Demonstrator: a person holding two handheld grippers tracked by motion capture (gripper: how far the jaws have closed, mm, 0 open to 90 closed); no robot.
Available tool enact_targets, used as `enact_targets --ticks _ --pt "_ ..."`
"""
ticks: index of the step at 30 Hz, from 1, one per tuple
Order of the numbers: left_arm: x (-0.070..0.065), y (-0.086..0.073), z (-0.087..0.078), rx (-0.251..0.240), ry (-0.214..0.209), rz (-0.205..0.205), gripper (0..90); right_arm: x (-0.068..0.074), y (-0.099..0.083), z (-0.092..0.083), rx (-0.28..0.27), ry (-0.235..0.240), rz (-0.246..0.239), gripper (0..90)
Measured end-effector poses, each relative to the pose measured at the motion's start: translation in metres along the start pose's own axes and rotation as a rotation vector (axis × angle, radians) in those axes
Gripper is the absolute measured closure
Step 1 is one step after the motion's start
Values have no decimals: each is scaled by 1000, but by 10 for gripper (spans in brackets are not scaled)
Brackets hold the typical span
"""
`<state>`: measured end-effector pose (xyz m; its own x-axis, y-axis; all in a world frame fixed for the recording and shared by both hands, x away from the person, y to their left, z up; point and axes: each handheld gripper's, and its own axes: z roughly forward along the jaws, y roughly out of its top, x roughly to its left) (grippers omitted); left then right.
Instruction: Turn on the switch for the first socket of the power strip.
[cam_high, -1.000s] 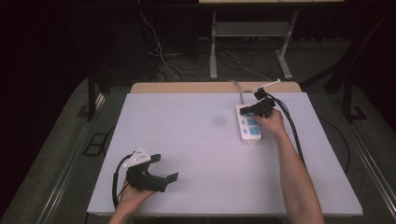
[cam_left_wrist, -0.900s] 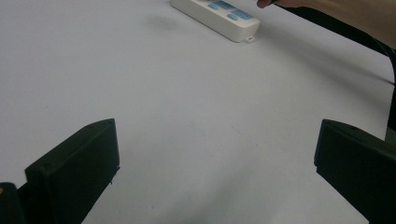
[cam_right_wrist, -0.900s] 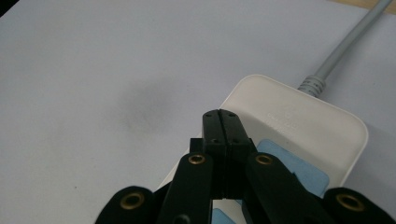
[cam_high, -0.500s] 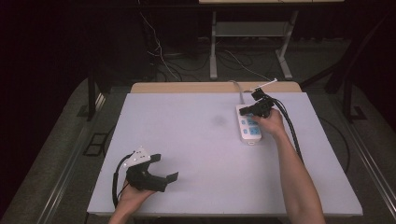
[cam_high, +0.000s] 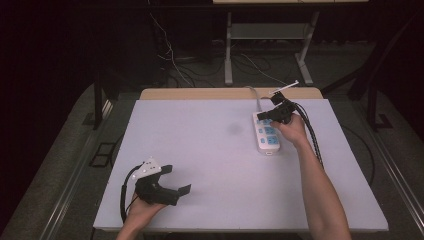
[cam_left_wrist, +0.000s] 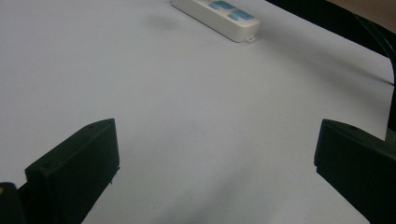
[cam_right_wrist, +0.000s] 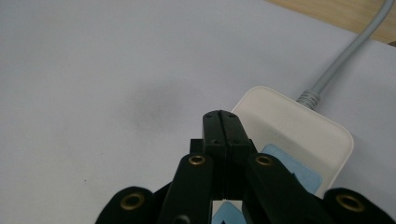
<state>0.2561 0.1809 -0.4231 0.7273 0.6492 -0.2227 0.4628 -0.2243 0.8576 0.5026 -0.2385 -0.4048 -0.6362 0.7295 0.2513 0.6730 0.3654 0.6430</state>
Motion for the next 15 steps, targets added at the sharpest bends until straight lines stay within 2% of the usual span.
enact_targets --ticks 5,15 --pt "-1 0 4 15 -10 9 0 6 2 -11 -2 -4 -3 900" --pt "-6 1 6 15 -23 19 0 16 4 -30 -3 -11 -5 900"
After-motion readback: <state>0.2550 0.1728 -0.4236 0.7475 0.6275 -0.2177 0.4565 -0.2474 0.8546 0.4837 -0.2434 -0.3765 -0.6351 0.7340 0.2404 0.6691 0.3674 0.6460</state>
